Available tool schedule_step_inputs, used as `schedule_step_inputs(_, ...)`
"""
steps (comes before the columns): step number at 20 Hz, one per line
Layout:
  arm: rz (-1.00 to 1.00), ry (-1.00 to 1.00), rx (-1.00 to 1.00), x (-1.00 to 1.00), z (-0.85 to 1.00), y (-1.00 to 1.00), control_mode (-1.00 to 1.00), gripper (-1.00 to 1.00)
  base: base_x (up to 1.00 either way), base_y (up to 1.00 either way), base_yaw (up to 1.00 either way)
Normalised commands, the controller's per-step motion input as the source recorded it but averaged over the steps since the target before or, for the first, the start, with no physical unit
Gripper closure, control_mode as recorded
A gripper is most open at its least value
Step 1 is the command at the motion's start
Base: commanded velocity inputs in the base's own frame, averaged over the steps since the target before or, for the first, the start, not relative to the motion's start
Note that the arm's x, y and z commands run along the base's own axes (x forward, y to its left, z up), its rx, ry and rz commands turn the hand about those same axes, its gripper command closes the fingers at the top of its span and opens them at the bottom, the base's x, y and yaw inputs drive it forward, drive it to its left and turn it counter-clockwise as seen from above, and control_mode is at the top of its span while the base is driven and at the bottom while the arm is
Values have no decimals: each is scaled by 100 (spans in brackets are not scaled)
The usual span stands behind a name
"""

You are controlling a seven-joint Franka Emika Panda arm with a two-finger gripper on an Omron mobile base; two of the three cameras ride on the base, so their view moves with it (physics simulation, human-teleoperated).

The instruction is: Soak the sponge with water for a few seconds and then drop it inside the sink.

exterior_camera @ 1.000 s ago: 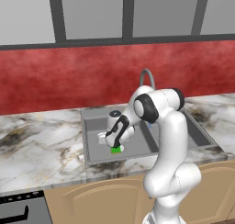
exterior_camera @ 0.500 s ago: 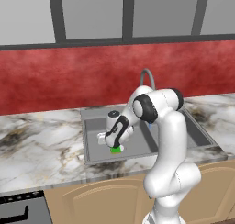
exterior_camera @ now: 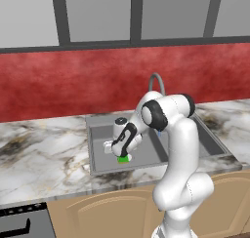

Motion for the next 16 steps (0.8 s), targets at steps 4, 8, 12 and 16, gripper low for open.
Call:
schedule_step_inputs(4,0,0,0,0,0,0,-100,-100,0,0,0)
schedule_step_inputs(8,0,0,0,0,0,0,-100,-100,0,0,0)
schedule_step_inputs(12,0,0,0,0,0,0,-100,-100,0,0,0)
schedule_step_inputs(16,0,0,0,0,8,0,-100,-100,0,0,0)
